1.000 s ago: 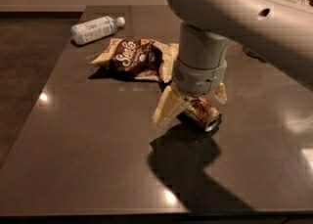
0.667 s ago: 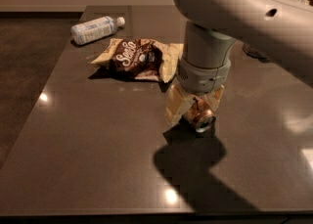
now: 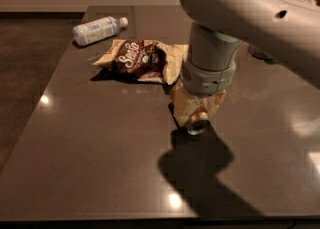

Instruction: Place orange can upright

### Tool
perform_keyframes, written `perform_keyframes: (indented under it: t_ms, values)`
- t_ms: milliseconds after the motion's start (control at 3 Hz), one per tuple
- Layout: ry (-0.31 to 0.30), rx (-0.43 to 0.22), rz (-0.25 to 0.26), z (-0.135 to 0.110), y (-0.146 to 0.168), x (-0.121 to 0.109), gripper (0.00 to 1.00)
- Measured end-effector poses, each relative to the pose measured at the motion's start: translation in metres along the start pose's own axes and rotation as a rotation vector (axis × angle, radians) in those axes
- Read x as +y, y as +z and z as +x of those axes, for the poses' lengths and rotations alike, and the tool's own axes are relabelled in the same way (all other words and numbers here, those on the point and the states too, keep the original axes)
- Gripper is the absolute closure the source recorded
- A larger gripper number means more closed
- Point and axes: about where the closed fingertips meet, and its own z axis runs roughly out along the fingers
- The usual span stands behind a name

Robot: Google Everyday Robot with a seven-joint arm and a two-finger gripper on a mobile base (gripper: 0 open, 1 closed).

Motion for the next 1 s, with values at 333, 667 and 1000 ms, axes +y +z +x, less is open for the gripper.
perform_keyframes:
  t_ms: [333,667,1000]
  values:
    - [0.056,-0.003,0.01,-0.003,-0.006,-0.012,0.99]
    - [0.207,0.012,0.073,-0.006,-0.023,-0.025,1.0]
    - [0.389,-0.005,0.16,-0.008,-0.037,-0.039,1.0]
